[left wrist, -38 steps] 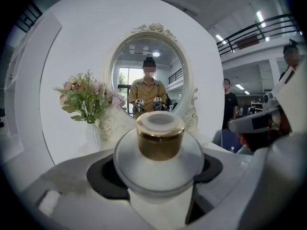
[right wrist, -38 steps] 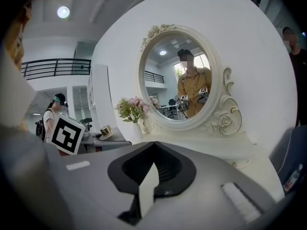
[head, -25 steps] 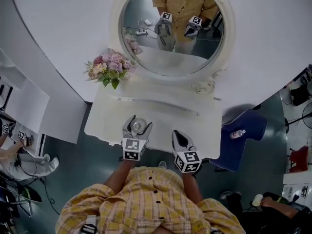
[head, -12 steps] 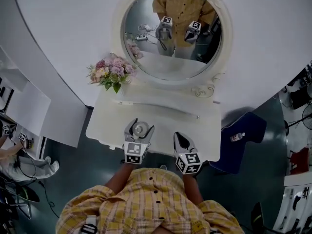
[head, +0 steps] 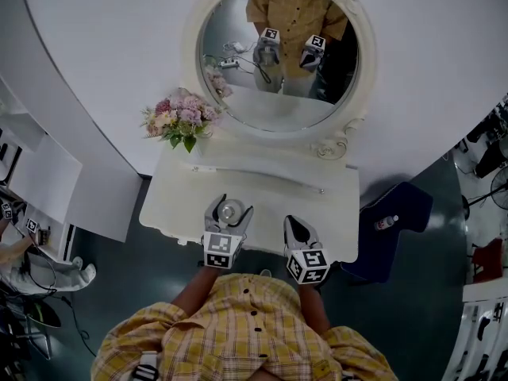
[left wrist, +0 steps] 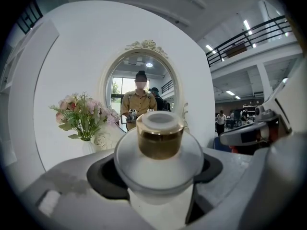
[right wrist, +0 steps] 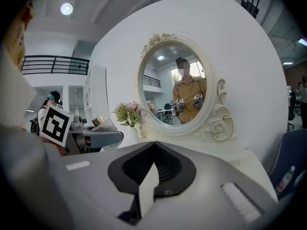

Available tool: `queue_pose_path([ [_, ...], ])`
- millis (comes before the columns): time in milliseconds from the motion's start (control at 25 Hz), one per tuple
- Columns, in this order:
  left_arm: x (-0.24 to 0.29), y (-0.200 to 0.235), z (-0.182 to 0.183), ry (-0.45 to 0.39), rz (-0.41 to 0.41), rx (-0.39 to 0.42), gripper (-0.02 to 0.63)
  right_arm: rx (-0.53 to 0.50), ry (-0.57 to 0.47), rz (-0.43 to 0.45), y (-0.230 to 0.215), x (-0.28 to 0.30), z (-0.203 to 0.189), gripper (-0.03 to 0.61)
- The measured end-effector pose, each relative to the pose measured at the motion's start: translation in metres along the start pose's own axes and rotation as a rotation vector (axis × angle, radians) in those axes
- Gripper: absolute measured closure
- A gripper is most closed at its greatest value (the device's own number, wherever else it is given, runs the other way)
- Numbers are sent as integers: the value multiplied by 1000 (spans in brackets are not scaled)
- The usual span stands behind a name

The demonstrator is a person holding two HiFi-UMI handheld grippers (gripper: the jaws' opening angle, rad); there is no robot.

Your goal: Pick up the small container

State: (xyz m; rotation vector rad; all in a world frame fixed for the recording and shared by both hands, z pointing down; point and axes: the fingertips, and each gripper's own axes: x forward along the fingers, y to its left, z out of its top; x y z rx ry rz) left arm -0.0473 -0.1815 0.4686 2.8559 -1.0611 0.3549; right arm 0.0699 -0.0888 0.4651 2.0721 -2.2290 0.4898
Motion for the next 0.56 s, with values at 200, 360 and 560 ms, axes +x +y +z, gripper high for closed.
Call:
queue_pose_path([
  [200,0,-2,-1,-1,-1,-8,270,-3,-1,-1,-2,0,1,578],
  [360,-1,-3,-4,7,-2,-5,270,-2,0,-1,-2,0,0,578],
  [560,-2,-3,-6,4,-3,-9,270,-4,1,-2,-2,1,-3,578],
])
